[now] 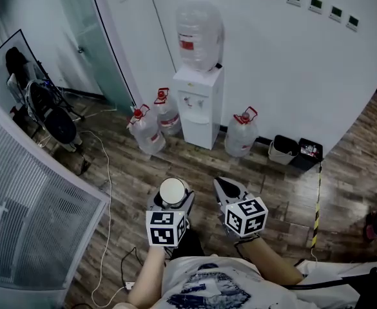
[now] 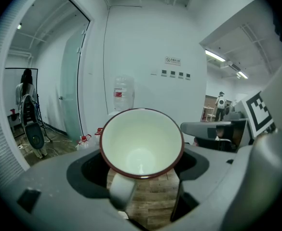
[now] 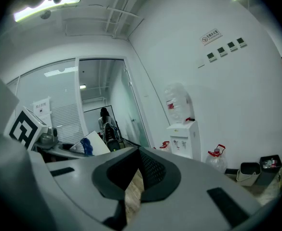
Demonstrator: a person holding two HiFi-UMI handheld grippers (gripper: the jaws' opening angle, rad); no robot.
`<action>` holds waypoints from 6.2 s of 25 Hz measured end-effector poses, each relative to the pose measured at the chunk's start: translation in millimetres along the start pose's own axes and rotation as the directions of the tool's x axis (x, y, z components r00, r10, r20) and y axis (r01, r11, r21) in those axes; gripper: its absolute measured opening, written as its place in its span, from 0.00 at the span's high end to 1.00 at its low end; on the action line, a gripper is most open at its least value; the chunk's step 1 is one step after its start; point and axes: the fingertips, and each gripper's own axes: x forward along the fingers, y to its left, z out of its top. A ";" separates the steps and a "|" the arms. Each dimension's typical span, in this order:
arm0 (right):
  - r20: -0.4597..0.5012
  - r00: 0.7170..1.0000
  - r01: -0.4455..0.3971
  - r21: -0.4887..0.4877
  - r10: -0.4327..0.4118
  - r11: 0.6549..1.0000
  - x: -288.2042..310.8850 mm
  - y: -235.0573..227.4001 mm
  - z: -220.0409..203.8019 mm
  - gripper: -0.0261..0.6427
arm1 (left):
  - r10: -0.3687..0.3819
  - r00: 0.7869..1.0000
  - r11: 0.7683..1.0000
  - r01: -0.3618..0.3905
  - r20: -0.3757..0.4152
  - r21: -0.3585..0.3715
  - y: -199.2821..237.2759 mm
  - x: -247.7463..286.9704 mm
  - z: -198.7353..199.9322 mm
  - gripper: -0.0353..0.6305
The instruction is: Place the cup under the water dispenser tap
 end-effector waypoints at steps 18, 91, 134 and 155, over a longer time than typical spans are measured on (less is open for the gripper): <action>-0.063 0.996 0.064 0.017 -0.062 0.998 189.9 -26.7 32.1 0.93 | -0.069 0.996 0.998 0.069 -0.054 -0.004 140.8 130.6 65.0 0.30; -0.247 0.941 0.265 0.105 -0.233 0.959 632.4 -354.5 -83.6 0.93 | -0.174 0.937 0.974 0.209 -0.304 0.087 334.6 677.3 18.6 0.30; -0.195 0.937 0.313 0.112 -0.288 0.943 726.6 -482.0 -239.0 0.93 | -0.161 0.943 0.962 0.216 -0.292 0.166 357.0 880.2 -94.1 0.30; -0.192 0.941 0.303 0.108 -0.279 0.947 736.7 -488.3 -247.1 0.93 | -0.169 0.927 0.957 0.236 -0.334 0.171 356.4 911.6 -112.3 0.30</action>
